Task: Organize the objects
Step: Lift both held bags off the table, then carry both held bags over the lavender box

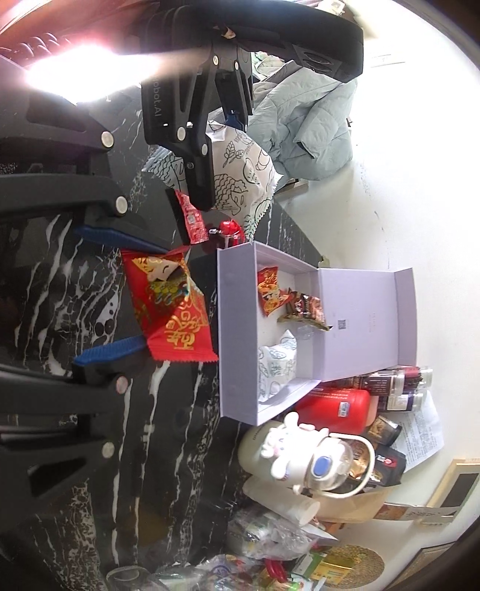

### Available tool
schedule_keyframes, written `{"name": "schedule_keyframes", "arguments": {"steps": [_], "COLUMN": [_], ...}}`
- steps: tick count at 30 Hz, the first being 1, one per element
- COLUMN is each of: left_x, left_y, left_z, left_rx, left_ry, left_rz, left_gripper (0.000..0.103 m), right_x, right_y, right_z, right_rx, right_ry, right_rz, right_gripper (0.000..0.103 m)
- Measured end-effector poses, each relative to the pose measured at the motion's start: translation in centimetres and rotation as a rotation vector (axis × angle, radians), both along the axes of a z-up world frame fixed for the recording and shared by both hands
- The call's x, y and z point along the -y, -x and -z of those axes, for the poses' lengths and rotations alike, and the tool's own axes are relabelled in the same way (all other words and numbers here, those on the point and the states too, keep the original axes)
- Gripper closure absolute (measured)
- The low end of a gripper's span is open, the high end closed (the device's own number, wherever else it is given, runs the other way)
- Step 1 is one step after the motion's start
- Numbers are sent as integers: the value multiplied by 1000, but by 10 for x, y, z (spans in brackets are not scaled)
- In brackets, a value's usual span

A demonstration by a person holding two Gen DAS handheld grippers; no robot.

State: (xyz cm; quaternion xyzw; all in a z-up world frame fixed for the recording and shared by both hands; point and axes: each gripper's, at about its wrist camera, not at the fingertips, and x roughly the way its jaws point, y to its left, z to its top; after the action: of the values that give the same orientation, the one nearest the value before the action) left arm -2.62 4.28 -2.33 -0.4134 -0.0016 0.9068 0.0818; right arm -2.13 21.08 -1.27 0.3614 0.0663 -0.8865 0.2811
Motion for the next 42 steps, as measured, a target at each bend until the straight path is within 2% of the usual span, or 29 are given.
{"name": "schedule_keyframes", "arguments": {"steps": [7, 18, 32, 42], "left_x": [-1, -8, 2, 9], "left_y": [-10, -4, 39, 77], "left_z": [-20, -25, -26, -11], "left_rx": [-32, -9, 20, 61], "left_ry": [19, 4, -21, -28], "left_rz": [-8, 27, 28, 33], "left_gripper": [46, 46, 46, 46], "right_x": [-1, -8, 2, 14], "right_y": [-12, -13, 36, 75], "right_z": [-16, -25, -29, -20], "right_rx": [-24, -35, -25, 3], "right_ry": [3, 1, -4, -22], "right_rz": [5, 23, 1, -14], "right_gripper": [58, 58, 58, 58]}}
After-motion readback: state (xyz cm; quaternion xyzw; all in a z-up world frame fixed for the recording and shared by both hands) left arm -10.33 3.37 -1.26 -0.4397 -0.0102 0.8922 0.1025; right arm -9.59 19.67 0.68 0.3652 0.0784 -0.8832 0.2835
